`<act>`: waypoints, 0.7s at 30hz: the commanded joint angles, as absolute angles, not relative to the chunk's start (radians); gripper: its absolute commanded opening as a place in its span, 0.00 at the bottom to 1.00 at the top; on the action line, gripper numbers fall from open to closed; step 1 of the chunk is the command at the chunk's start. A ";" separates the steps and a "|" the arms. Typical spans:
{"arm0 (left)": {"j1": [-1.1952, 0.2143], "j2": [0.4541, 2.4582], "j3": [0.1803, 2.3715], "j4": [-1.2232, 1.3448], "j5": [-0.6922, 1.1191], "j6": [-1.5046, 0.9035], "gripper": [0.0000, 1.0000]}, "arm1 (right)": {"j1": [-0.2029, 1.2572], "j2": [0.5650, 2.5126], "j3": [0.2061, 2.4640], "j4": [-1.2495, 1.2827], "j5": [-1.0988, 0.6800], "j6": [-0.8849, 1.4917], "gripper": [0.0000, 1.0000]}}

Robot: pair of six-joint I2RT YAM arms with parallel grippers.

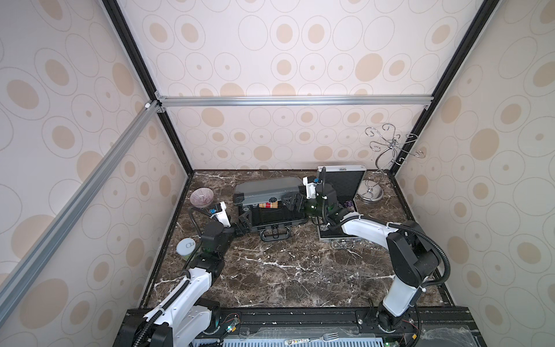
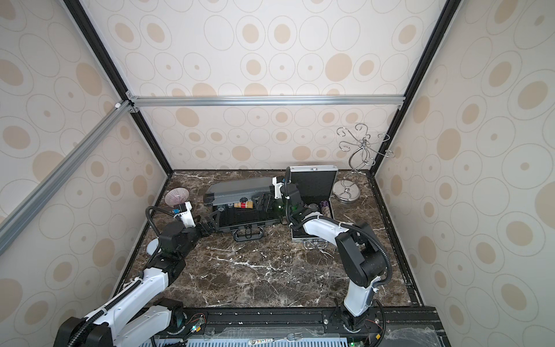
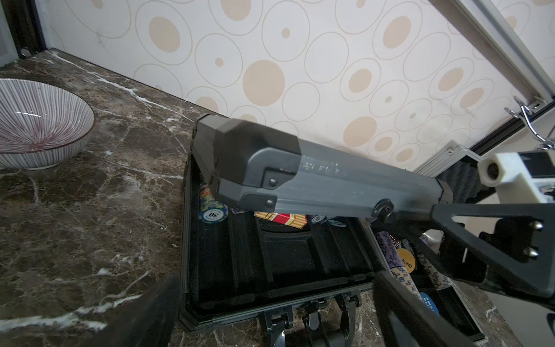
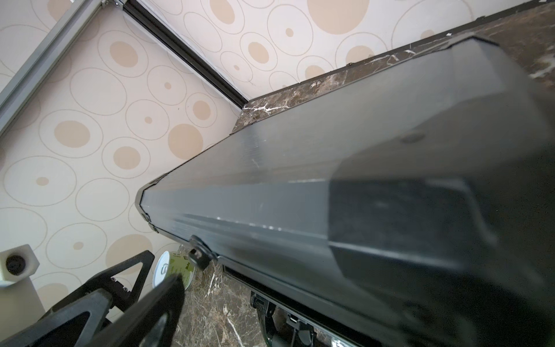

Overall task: Open the poker set cases
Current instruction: Open the case lid on the poker set case.

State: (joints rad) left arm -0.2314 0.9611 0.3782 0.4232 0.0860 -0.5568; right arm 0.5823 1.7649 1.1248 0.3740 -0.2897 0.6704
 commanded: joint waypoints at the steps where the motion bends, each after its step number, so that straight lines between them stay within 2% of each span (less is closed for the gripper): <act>1: -0.238 0.996 0.394 0.387 0.051 -0.502 1.00 | 0.587 1.761 1.172 0.383 -0.292 0.633 0.99; 8: -0.238 1.187 0.501 0.296 0.053 -0.451 0.95 | 0.587 1.776 1.222 0.353 -0.283 0.611 0.99; 18: -0.231 1.410 0.621 0.262 0.011 -0.430 0.85 | 0.587 1.803 1.284 0.344 -0.279 0.603 0.99; 21: -0.225 1.478 0.648 0.260 0.003 -0.429 0.79 | 0.586 1.813 1.307 0.341 -0.281 0.599 0.99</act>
